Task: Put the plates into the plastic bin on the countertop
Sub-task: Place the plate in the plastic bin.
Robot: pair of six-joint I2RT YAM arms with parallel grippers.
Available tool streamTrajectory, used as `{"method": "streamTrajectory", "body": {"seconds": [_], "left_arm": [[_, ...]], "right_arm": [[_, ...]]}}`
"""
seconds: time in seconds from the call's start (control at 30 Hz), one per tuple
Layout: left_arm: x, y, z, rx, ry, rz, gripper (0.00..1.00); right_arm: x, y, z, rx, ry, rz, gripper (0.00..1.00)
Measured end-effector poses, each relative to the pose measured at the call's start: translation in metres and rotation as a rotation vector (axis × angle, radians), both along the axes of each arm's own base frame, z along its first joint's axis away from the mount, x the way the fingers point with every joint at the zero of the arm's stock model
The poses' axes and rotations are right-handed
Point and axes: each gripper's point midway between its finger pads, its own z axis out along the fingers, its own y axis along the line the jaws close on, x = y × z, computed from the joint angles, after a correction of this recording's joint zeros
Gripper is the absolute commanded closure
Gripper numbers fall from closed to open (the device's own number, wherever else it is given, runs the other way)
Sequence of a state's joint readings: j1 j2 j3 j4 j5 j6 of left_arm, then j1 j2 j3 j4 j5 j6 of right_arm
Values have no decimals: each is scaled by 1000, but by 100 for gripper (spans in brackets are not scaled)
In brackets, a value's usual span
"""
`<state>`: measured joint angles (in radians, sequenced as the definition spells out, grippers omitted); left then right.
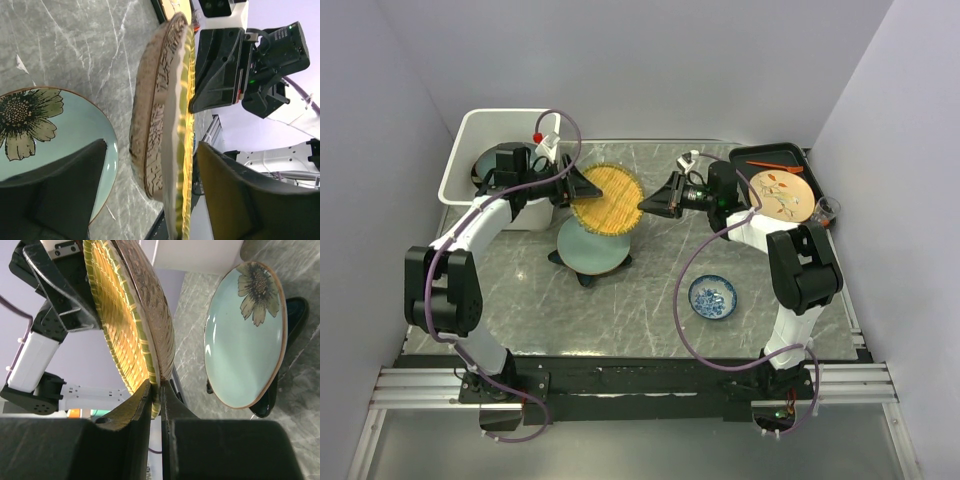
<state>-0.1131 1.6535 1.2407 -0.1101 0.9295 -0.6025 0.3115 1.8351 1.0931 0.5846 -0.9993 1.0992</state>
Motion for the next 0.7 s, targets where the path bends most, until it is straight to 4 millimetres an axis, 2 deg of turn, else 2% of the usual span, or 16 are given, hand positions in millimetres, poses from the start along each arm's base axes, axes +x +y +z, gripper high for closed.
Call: {"method": "streamTrajectory", "body": {"seconds": [0.07,0.1,0.37,0.4,0.5,0.7], "left_arm": [[1,0,1,-6,0,3,41],[2,0,2,-8,-5,4,50],[4,0,3,0,-17,13,73],[4,1,1,6,-16,14,81],[4,3,-2,28,-9,22,90],[6,8,-11,68,14,57,99]], "right_arm": [[-2,1,0,2,3,8,90],[-3,2,1,3,3,14,90],[-7,4,2,11,1,37,87],[-7,4,1,11,3,39,84],[-7,7,-3,19,16,47,76],[-8,12,-7,80,39,74,61]]}}
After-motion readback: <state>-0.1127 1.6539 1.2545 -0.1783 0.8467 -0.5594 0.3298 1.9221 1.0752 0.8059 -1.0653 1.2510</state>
